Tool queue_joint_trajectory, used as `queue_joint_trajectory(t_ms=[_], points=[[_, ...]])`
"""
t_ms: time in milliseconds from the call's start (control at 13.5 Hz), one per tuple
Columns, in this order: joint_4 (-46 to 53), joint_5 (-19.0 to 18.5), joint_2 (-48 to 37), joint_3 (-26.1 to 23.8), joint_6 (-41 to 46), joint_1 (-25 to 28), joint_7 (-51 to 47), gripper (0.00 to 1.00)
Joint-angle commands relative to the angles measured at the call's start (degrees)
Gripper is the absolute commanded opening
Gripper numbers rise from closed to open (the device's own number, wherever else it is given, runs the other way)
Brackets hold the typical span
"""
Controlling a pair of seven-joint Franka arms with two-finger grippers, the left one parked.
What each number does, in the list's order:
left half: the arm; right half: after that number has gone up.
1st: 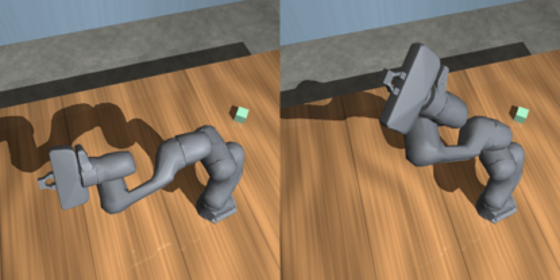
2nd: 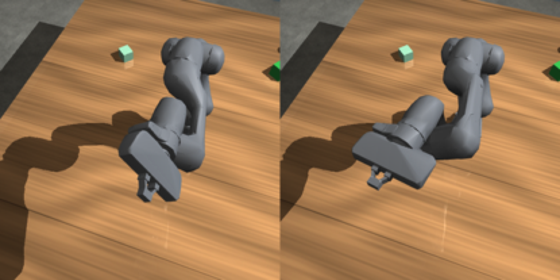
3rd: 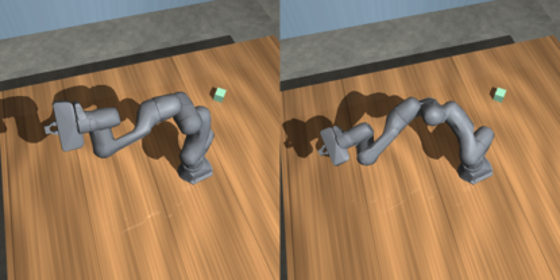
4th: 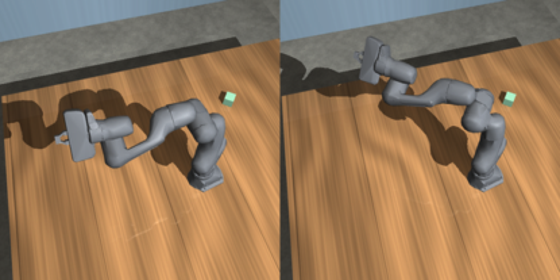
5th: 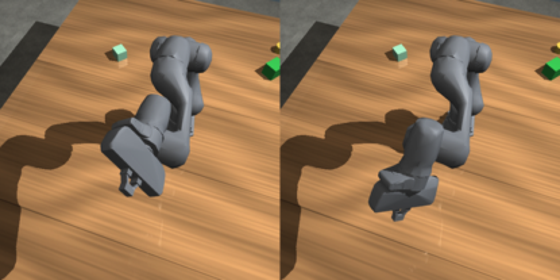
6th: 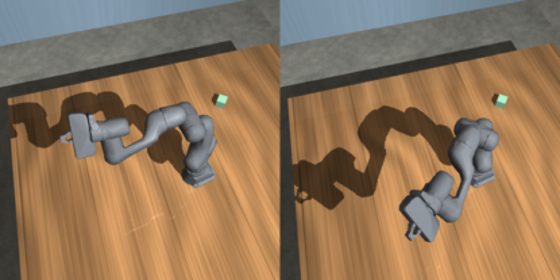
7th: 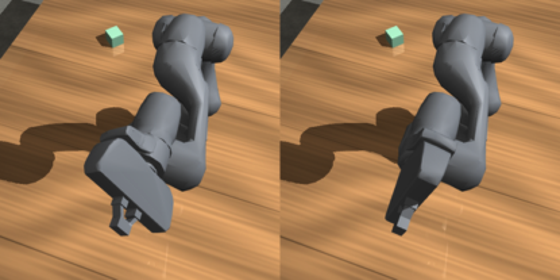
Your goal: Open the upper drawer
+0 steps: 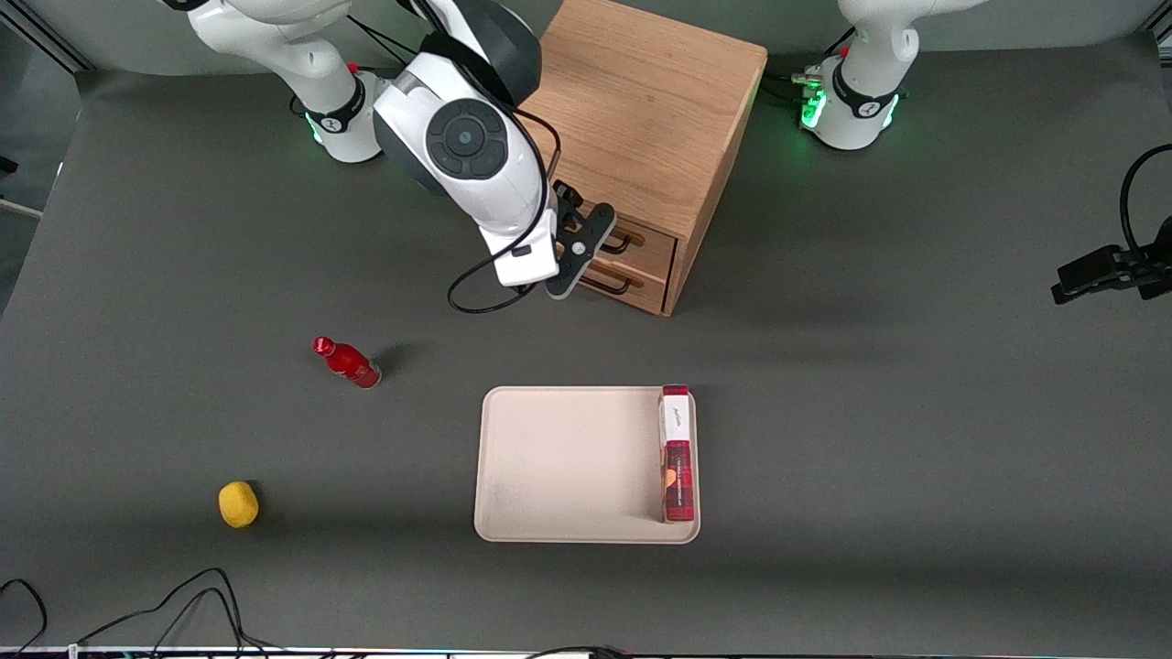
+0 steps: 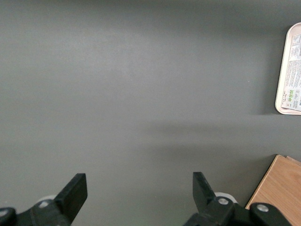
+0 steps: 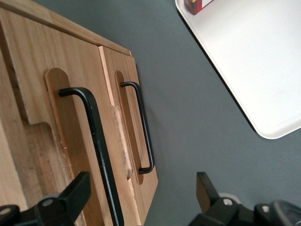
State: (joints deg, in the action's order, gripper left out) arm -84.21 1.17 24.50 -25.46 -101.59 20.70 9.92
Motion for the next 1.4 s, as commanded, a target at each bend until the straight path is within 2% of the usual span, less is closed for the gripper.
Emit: queue_joint_trajectory(t_ms=[0, 591, 739, 1331], points=[[-2.4, -2.0, -0.7, 0.1, -2.7, 0.6, 0.0, 1.0], [-6.8, -2.2, -0.9, -0.4, -8.0, 0.3, 1.3, 1.0], [-7.4, -4.4, -0.8, -0.6, -8.6, 0.4, 1.3, 1.0], [-7.9, -4.5, -0.6, -0.6, -9.5, 0.0, 1.4, 1.0]])
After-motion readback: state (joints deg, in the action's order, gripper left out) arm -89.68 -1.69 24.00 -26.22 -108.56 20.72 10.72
